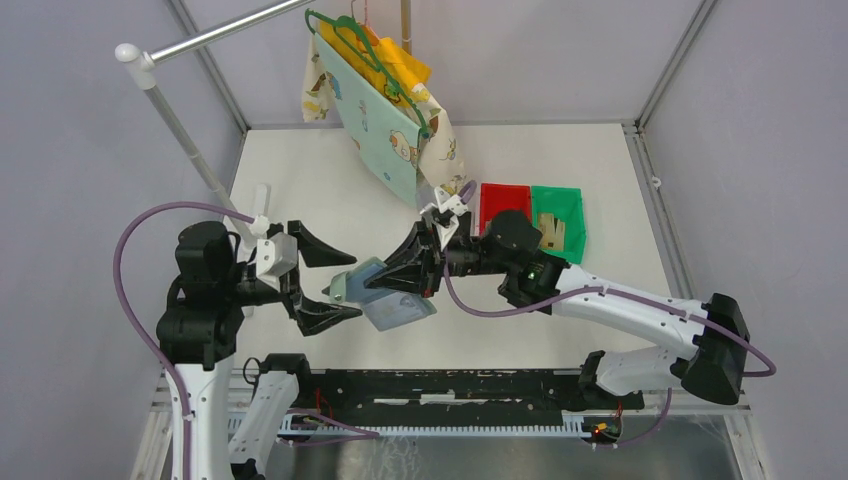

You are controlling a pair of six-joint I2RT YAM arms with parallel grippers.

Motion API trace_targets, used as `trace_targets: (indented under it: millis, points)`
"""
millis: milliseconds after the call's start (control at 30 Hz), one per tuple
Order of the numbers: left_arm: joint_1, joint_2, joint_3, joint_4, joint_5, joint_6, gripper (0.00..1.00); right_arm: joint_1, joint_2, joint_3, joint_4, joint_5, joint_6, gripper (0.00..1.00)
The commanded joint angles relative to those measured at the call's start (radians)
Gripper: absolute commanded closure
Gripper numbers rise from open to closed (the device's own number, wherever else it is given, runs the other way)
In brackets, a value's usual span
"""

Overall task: Take the credit cards out of the card holder
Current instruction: Open the card holder at the center of the board.

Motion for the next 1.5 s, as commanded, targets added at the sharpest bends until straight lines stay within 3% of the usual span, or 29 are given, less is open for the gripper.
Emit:
trace_targets:
  millis: [0,133,367,400,500,533,633,867,933,1033,1233,1333,1467]
  points:
    - [-0.004,-0.002,0.026,0.062,0.075,-0.127,0.07,-0.002,-0.066,-0.075,0.434,0.053,0.183,1.0]
    - [0.027,-0.014,-0.003,0.062,0.088,-0.152,0.08,-0.002,-0.057,-0.116,0.607,0.085,0.266,1.0]
    - [0.069,0.02,0.038,0.019,0.161,-0.169,0.06,-0.001,-0.056,-0.112,0.647,0.074,0.279,1.0]
    - [0.082,0.044,0.082,-0.044,0.19,-0.123,0.06,0.0,-0.057,-0.114,0.647,0.076,0.275,1.0]
    - [0.113,0.151,0.217,-0.429,0.263,0.255,0.1,0.0,-0.062,-0.123,0.667,0.082,0.271,1.0]
    - [0.112,0.185,0.249,-0.504,0.269,0.28,0.14,0.0,-0.062,-0.124,0.67,0.082,0.271,1.0]
    - [0.116,0.245,0.276,-0.518,0.267,0.267,0.25,0.0,-0.061,-0.127,0.668,0.083,0.269,1.0]
    - [0.117,0.216,0.277,-0.514,0.27,0.307,0.3,0.0,-0.044,-0.123,0.651,0.104,0.274,1.0]
    - [0.117,0.215,0.292,-0.514,0.27,0.299,0.26,0.0,-0.037,-0.126,0.639,0.115,0.267,1.0]
    - [0.117,0.211,0.304,-0.514,0.27,0.302,0.11,0.0,-0.02,-0.125,0.644,0.117,0.284,1.0]
    - [0.118,0.203,0.32,-0.514,0.271,0.344,0.06,0.0,0.009,-0.119,0.637,0.124,0.302,1.0]
    - [0.125,0.229,0.346,-0.514,0.27,0.337,0.14,0.001,0.026,-0.108,0.636,0.101,0.324,1.0]
    - [0.136,0.269,0.367,-0.514,0.27,0.308,0.39,0.007,0.029,-0.109,0.639,0.092,0.334,1.0]
